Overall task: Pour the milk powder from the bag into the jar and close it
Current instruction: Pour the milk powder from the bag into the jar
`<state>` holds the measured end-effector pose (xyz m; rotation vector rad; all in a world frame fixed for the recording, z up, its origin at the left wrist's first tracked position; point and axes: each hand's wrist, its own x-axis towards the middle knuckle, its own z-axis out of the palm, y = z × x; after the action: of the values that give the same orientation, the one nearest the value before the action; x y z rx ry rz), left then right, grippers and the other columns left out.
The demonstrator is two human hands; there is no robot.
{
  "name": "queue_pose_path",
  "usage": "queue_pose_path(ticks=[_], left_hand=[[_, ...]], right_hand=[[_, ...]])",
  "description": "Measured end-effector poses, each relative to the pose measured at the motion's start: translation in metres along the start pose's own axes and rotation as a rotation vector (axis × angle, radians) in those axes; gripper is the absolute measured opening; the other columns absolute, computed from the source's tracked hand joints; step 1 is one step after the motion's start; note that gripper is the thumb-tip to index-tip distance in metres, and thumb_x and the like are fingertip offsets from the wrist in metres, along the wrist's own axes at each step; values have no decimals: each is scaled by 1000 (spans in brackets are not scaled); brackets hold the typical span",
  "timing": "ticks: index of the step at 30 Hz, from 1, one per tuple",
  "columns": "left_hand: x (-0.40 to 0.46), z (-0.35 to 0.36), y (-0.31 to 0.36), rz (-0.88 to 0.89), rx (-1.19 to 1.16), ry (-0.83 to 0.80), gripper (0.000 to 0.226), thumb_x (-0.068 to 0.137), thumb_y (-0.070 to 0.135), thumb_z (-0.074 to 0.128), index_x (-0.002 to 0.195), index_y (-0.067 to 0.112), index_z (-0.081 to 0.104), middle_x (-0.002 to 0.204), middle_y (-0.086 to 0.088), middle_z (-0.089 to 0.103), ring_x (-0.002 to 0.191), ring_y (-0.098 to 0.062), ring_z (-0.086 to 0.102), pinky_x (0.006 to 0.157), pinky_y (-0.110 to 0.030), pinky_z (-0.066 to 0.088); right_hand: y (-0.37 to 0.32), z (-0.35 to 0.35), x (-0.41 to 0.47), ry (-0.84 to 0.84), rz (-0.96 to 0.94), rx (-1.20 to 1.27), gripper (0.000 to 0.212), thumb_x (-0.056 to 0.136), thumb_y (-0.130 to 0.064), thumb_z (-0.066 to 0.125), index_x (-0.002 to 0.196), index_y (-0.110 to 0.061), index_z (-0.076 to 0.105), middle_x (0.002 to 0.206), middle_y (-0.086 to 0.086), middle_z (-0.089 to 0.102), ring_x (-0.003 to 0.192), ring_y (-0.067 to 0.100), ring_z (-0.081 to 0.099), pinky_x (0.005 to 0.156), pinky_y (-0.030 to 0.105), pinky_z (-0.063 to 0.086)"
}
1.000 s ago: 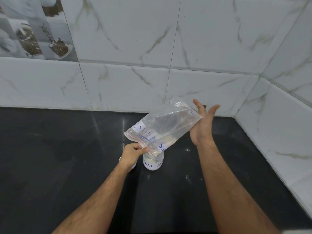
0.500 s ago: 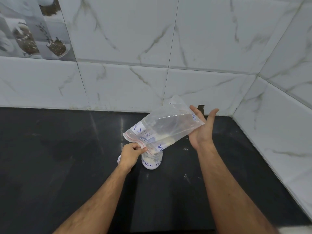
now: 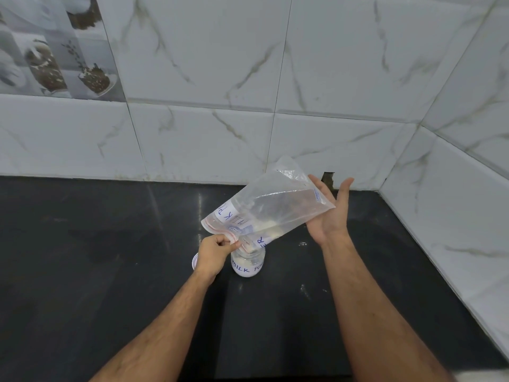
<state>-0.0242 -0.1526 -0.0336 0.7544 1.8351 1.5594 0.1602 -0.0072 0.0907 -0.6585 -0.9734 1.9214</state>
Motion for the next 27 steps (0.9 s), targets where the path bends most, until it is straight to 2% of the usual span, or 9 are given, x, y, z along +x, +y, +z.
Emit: queue_pose_path(ticks=[4,6,8,10,12,17,21,24,27], left_hand=[[-2,2,2,-32,-40,2,29,82,9,78,60,6,60,58,-2,58,60,-13,54,63,-20,47],[-4,1,2,-38,-73,-22,18,83,10,77,75,-3,70,75,-15,71,73,-18,66,70,-22,53],[-4,-1,0,-35,-109,-25,35,83,16,78,76,-14,60,71,-19,60,69,-25,54,68,-30,49],[-4,-3,0,-38,-118,-45,50,80,25,80,70,-14,49,72,-10,46,70,-24,39,69,-36,38],[-5,-3,0,-55,-145,-67,50,80,27,81,70,-11,51,76,-8,48,74,-23,40,73,-35,37],[-3,-4,-4,-59,-180,-87,81,62,54,84,86,-19,56,84,-7,56,82,-20,48,80,-36,39],[-10,-2,4,-124,-168,-81,40,85,23,77,74,-10,59,74,-11,56,75,-21,48,74,-31,40],[-9,-1,1,-138,-173,-66,37,88,18,73,92,-18,63,88,-19,67,85,-21,57,78,-28,44],[-7,1,0,-152,-155,-57,39,90,20,72,91,-18,62,85,-15,66,80,-16,56,68,-21,43]], right_hand=[[15,1,-12,-94,-38,-125,106,74,-93,12,140,-22,56,138,6,65,131,23,58,105,44,48],[19,8,-17,-108,-83,-283,101,66,-96,39,134,-23,59,132,2,68,125,17,62,102,40,51],[20,12,-17,-80,-186,-412,67,80,-67,69,121,-14,67,115,2,74,110,16,69,94,39,52],[17,20,-16,-38,-276,-506,28,94,-29,69,113,-8,72,102,2,77,98,14,71,87,34,52],[12,28,-18,-57,-311,-554,20,97,-19,66,111,-7,74,100,2,78,94,13,72,81,27,54],[7,47,-20,-133,-336,-662,16,97,-26,65,103,-15,75,101,7,78,98,25,74,86,46,60],[9,54,-21,-147,-363,-739,26,95,-34,64,106,-12,73,102,9,76,99,29,72,89,55,57],[10,58,-22,-152,-365,-756,28,94,-36,64,103,-11,73,100,11,76,98,32,71,87,57,56],[10,61,-22,-154,-369,-766,27,95,-34,64,102,-10,73,100,12,75,96,32,71,86,56,57]])
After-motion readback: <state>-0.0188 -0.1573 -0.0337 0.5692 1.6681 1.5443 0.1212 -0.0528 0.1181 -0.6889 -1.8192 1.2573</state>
